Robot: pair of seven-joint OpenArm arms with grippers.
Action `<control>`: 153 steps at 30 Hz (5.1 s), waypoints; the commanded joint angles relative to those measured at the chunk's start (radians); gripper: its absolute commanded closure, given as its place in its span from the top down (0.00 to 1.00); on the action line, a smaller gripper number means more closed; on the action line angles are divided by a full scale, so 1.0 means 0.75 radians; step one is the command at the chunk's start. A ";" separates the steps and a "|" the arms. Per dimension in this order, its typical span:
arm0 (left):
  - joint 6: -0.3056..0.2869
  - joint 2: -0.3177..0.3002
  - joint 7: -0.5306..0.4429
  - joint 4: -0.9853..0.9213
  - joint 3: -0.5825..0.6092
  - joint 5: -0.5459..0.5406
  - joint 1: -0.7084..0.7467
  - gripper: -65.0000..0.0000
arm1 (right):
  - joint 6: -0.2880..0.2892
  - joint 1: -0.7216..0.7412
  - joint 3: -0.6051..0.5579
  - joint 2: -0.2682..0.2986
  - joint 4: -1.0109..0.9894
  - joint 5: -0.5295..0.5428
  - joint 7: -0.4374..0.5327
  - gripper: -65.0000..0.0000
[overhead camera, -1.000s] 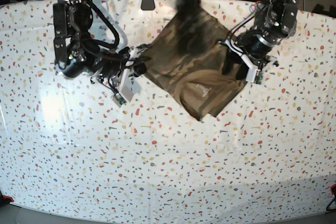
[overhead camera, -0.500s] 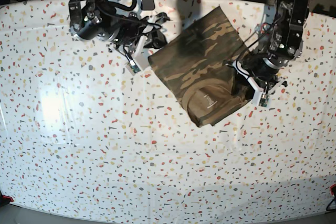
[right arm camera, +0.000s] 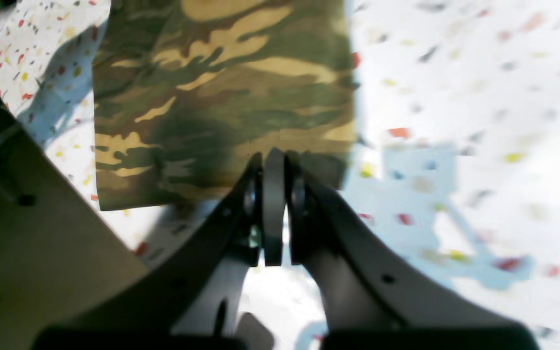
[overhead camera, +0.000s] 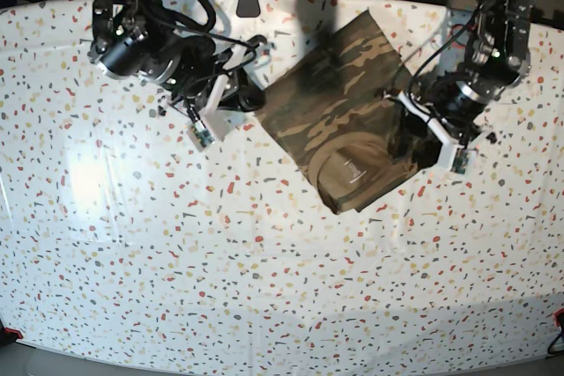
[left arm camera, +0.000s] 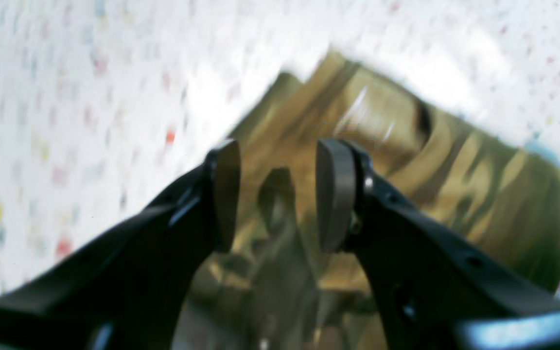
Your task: Fold the T-shirt properly
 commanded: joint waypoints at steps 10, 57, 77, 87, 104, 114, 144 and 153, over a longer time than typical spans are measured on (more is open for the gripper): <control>0.081 -0.008 -0.207 0.019 -0.205 -0.005 0.308 0.39 | 0.006 0.098 0.077 0.025 -0.051 -0.062 0.169 0.00; 0.155 0.016 -0.173 -0.524 0.109 0.112 -0.260 0.39 | 0.006 -0.040 0.027 -0.003 -0.247 0.008 0.072 0.00; 0.003 0.009 0.067 -0.170 -0.093 -0.019 -0.261 0.41 | 0.006 -0.040 0.118 -0.001 -0.247 0.023 0.067 0.00; -0.051 0.013 -0.056 -0.209 -0.091 0.004 -0.141 0.41 | 0.006 -0.039 0.118 -0.001 -0.247 0.023 0.069 0.00; 0.010 -0.038 -0.168 -0.429 -0.092 -0.113 -0.145 0.41 | 0.006 -0.040 0.118 -0.001 -0.242 0.023 0.049 0.00; 0.010 -0.079 -0.153 0.151 -0.123 -0.098 0.134 0.41 | 0.006 -0.149 0.119 -0.001 0.058 0.023 0.040 0.00; -0.081 -0.075 -0.480 -0.081 -0.399 -0.033 1.078 0.41 | 0.006 -1.044 0.525 -0.005 0.023 0.042 0.111 0.00; -0.202 -0.047 -0.638 -0.770 -0.398 -0.029 0.863 0.41 | 0.006 -0.773 0.526 0.007 -0.592 -0.200 0.308 0.00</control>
